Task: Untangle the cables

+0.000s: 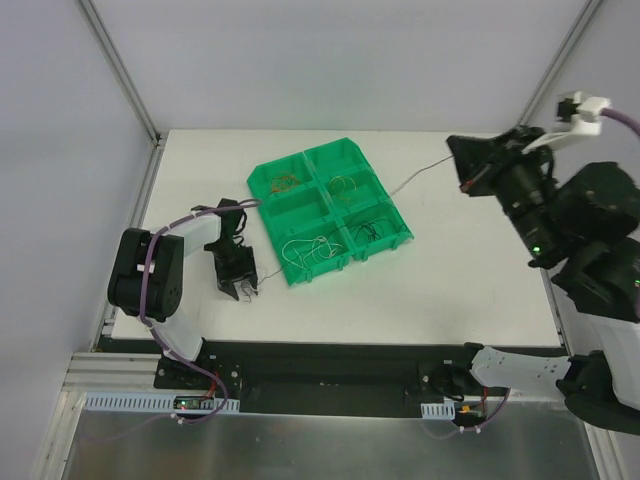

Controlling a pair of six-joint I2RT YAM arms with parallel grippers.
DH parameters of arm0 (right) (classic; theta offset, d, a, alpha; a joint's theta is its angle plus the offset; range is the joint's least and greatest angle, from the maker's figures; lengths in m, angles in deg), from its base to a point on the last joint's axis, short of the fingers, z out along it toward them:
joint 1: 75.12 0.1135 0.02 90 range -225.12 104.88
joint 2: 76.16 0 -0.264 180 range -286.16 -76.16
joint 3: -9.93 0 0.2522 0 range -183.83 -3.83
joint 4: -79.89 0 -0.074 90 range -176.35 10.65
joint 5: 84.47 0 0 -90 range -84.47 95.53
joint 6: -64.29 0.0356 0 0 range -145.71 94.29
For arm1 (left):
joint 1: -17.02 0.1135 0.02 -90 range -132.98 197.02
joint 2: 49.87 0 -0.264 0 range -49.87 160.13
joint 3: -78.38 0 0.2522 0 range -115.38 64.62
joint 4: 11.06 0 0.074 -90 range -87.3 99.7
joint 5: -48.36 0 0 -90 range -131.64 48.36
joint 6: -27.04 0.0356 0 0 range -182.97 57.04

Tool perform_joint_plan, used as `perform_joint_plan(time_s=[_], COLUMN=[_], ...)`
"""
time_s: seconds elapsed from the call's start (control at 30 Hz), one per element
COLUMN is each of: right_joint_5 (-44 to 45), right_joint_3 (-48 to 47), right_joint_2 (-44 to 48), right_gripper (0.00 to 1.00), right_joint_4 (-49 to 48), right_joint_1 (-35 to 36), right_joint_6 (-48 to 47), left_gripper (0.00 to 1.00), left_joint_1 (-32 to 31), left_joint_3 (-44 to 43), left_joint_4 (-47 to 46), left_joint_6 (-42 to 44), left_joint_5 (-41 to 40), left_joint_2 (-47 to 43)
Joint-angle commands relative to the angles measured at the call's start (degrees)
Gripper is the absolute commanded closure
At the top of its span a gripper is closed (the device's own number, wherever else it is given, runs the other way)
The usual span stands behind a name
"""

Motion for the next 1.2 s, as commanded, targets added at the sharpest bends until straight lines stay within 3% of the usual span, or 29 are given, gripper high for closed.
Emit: perform_joint_plan(time_s=[0.0,0.2,0.47,0.77,0.87,1.07,1.17], right_joint_5=[11.5,15.8,18.9,16.8,11.4,2.6,-0.6], right_joint_3=[-11.6,-21.8,-20.8,-6.8,-1.5,14.2,21.2], right_joint_2=[-0.4,-1.0,0.0,2.1,3.0,4.4,5.0], right_gripper=[1.00,1.00,1.00,1.00,1.00,1.00,1.00], right_joint_4=[0.8,-2.8,-7.9,-0.7,1.5,6.8,7.4], right_joint_1=[-0.2,-0.2,-0.2,-0.2,-0.2,-0.2,-0.3], right_joint_6=[-13.6,-23.4,-30.2,-17.9,-13.4,2.6,8.5], left_gripper=[0.48,0.48,0.48,0.49,0.47,0.32,0.31], left_joint_1=[1.7,3.0,4.5,5.4,5.4,5.4,5.0], left_joint_3=[1.9,2.3,1.4,-2.8,-3.2,-3.4,-3.1], left_joint_4=[-0.1,0.0,0.4,2.9,3.2,2.8,2.3], left_joint_6=[1.7,2.2,2.8,2.7,2.5,4.4,5.5], left_joint_5=[-3.6,-3.8,-3.8,-4.2,-2.8,4.7,12.8], left_joint_2=[-1.1,-1.5,-2.1,-7.8,-10.3,-13.9,-15.2])
